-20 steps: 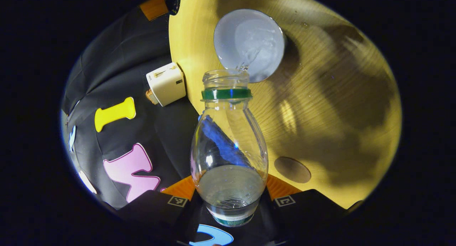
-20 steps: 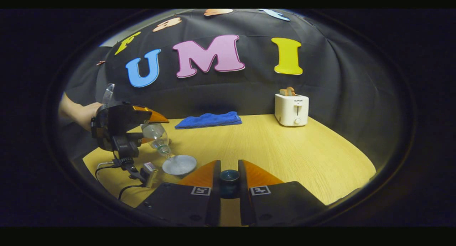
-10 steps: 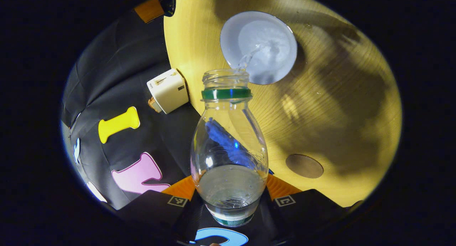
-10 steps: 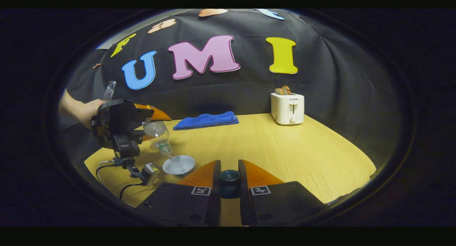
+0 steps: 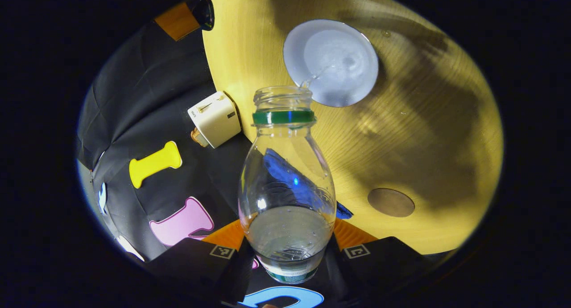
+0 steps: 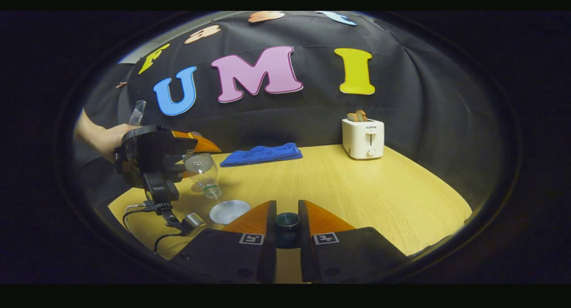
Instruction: Open the teacup lid with one hand, grasp the water bottle and pour water into the teacup with the other hand; after pouring, place the water bottle on the coaster and then close the teacup lid.
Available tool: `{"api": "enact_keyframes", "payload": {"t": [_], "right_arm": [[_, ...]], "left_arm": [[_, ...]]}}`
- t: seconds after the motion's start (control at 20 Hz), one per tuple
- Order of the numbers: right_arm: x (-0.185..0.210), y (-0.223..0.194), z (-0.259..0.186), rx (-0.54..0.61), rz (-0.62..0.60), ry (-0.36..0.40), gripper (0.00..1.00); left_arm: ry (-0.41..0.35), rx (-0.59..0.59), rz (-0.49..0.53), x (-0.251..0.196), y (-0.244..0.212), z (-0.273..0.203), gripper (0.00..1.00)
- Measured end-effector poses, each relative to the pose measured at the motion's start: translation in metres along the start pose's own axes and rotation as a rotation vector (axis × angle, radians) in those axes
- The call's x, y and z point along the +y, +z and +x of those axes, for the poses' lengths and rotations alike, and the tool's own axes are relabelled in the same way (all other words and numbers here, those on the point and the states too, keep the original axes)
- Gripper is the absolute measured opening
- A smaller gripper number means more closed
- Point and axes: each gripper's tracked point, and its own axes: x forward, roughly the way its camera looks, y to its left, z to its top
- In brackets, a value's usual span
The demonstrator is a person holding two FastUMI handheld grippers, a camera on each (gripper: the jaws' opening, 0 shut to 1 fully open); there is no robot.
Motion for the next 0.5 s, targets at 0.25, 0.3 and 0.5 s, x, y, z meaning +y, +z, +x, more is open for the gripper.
{"api": "enact_keyframes", "payload": {"t": [0.25, 0.3, 0.5], "right_arm": [[0.003, 0.0, 0.002, 0.0, 0.016, 0.001, 0.25], [0.003, 0.0, 0.003, 0.002, 0.013, 0.001, 0.23], [0.003, 0.003, 0.005, 0.003, 0.016, -0.005, 0.19]], "left_arm": [[-0.004, -0.005, -0.01, -0.006, 0.003, 0.003, 0.73], [-0.009, -0.006, -0.018, -0.008, 0.005, 0.003, 0.73], [-0.017, -0.002, -0.038, -0.014, 0.006, 0.003, 0.73]]}}
